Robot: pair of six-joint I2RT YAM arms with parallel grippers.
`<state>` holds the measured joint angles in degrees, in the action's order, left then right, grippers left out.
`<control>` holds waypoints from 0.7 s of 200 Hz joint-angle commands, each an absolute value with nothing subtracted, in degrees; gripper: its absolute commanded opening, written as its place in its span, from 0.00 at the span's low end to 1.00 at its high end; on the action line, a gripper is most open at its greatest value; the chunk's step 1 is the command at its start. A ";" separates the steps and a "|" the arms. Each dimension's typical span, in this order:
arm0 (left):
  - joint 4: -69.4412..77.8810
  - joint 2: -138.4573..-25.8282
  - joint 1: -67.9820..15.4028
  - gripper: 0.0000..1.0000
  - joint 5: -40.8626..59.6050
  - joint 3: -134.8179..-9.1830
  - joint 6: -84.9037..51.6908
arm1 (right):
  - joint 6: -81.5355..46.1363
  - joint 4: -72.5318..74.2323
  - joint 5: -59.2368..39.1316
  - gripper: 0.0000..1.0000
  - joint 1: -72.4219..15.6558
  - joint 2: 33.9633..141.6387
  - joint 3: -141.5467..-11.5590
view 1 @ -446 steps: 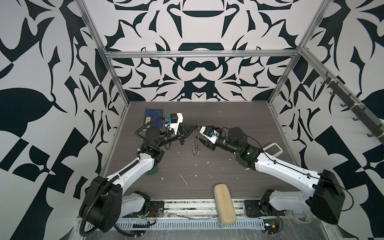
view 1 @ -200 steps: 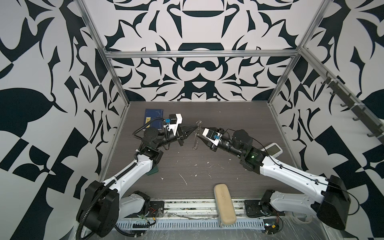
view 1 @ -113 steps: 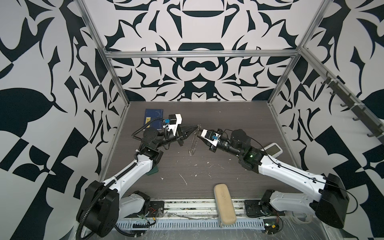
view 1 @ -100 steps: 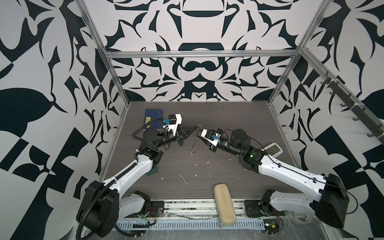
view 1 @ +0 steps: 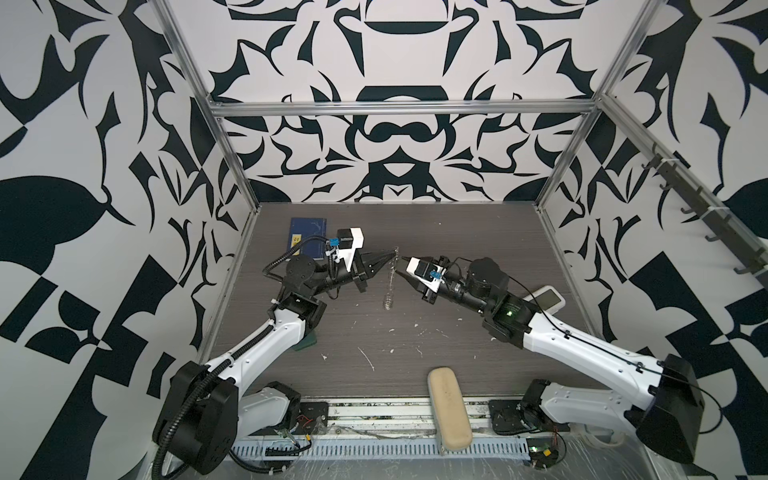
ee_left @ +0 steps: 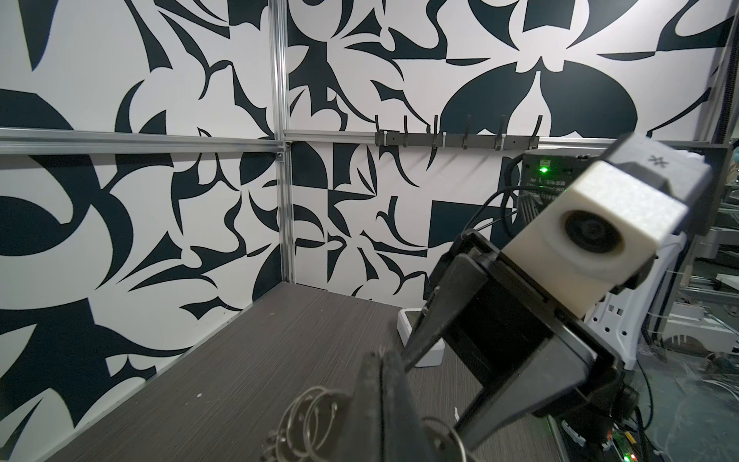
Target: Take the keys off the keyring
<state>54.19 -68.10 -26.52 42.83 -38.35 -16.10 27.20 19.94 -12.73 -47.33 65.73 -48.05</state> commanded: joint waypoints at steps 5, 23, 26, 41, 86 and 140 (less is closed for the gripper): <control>57.08 -67.72 -26.28 0.00 43.42 -38.92 -16.71 | 27.17 21.18 -13.97 0.37 -47.04 65.90 -51.56; 57.16 -67.69 -26.28 0.00 43.55 -38.88 -16.70 | 27.04 21.48 -14.41 0.36 -47.01 66.27 -52.01; 57.13 -67.67 -26.28 0.00 43.43 -38.81 -16.77 | 26.96 21.59 -14.48 0.36 -47.02 66.27 -52.04; 57.13 -67.52 -26.30 0.00 43.58 -38.80 -16.70 | 26.83 21.30 -14.76 0.35 -47.01 66.40 -52.48; 57.32 -67.35 -26.26 0.00 43.94 -38.73 -16.77 | 27.75 20.25 -15.12 0.29 -46.45 67.41 -53.59; 57.66 -67.29 -26.27 0.00 44.03 -38.59 -16.87 | 28.14 19.82 -14.11 0.24 -46.00 67.59 -54.10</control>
